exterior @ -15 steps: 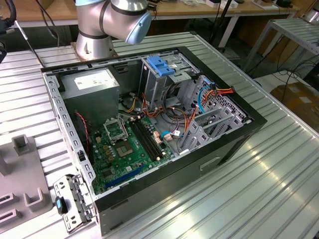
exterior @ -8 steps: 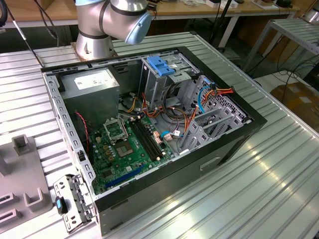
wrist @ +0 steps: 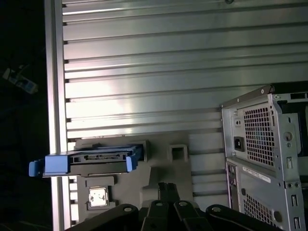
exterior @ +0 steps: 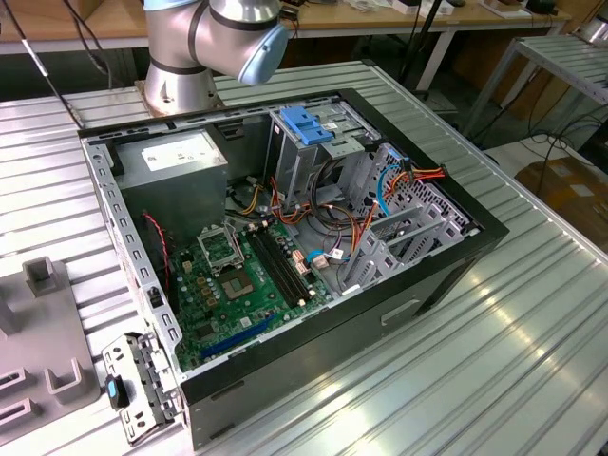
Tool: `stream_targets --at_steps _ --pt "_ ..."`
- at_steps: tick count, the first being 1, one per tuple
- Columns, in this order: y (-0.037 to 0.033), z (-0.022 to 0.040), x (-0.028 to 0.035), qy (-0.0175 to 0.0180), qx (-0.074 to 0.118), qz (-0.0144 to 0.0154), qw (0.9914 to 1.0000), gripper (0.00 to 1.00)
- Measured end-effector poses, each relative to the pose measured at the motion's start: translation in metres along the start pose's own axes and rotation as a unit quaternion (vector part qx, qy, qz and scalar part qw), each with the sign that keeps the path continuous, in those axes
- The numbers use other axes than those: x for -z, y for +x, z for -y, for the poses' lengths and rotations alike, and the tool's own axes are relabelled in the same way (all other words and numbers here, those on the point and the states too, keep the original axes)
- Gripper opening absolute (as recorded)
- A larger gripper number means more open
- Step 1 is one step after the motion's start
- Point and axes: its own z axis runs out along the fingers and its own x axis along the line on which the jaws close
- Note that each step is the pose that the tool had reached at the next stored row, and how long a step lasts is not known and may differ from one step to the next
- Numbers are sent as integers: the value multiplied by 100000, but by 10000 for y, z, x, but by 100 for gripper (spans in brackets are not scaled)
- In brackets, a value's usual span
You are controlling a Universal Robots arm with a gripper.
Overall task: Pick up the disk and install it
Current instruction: 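Reach for the disk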
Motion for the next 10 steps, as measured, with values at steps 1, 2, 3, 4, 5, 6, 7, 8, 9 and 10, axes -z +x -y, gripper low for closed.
stream_targets --at_steps 1,2,3,4,5,6,7,8,9,10 --pt "9 -3 -1 -2 1 -8 100000 10" --pt "20 -6 -2 -5 1 -10 100000 10" --pt "39 -12 -3 -7 6 -15 100000 10" --pt "54 -16 -4 -15 4 -12 100000 10" --pt "80 -23 -6 -31 3 -10 100000 10" --pt "99 -28 -7 -40 4 -16 100000 10" --pt "122 -33 -9 -51 -1 -14 100000 10" --pt "141 -37 -10 -56 -1 -15 100000 10" --pt "159 -42 -11 -65 -1 -21 100000 10" --pt "173 -46 -12 -69 0 -26 100000 10"
